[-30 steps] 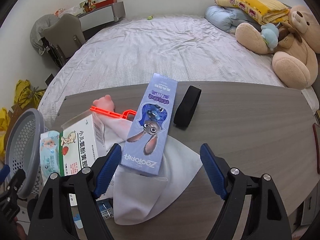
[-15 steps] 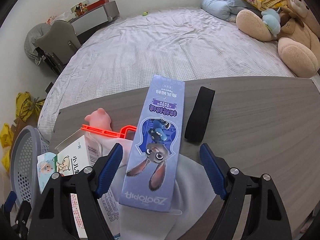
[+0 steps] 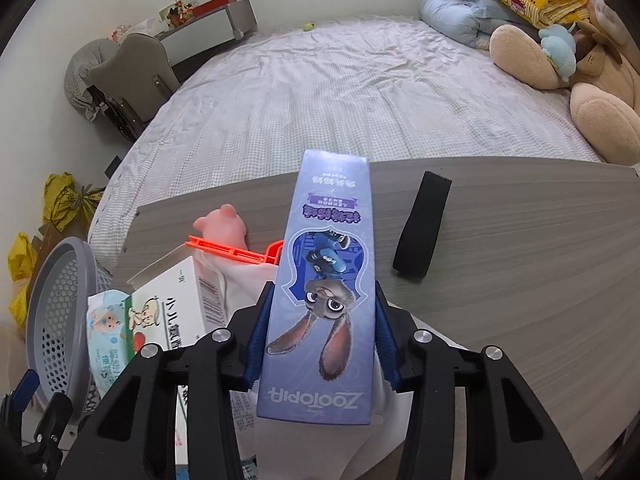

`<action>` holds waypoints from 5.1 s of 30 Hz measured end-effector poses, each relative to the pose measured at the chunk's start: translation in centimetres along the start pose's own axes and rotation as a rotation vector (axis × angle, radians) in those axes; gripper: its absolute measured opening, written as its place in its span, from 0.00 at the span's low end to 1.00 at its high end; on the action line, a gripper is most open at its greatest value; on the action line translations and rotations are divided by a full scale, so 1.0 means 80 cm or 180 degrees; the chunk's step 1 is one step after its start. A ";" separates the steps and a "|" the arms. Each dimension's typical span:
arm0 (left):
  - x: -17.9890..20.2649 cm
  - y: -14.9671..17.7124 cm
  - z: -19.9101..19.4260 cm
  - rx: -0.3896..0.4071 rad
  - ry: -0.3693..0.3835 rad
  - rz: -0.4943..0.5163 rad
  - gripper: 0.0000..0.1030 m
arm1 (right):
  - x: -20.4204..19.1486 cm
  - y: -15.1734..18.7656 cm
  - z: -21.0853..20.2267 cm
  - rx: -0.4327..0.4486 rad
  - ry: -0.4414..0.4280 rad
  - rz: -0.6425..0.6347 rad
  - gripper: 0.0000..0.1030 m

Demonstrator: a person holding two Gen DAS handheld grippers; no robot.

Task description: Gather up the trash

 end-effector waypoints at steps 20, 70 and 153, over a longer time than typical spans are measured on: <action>0.071 -0.003 -0.018 -0.0050 0.0029 0.0218 0.94 | 0.063 0.081 -0.047 -0.0235 -0.0155 -0.0150 0.47; 0.155 -0.015 0.086 -0.0837 0.0178 -0.0024 0.94 | 0.104 0.063 -0.082 0.0049 -0.0535 0.0160 0.41; 0.131 0.036 0.016 -0.0597 0.0160 0.0274 0.93 | 0.064 0.070 -0.117 0.0171 -0.0613 0.0000 0.41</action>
Point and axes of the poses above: each gripper's, at about its wrist camera, not at the fingertips, and z roughly the way its jaws point, x to its right, y to its underside, the point moved 6 cm from there along z, roughly the way its jaws point, and after that the axes turned 5 degrees about x, right-handed, at the moved point
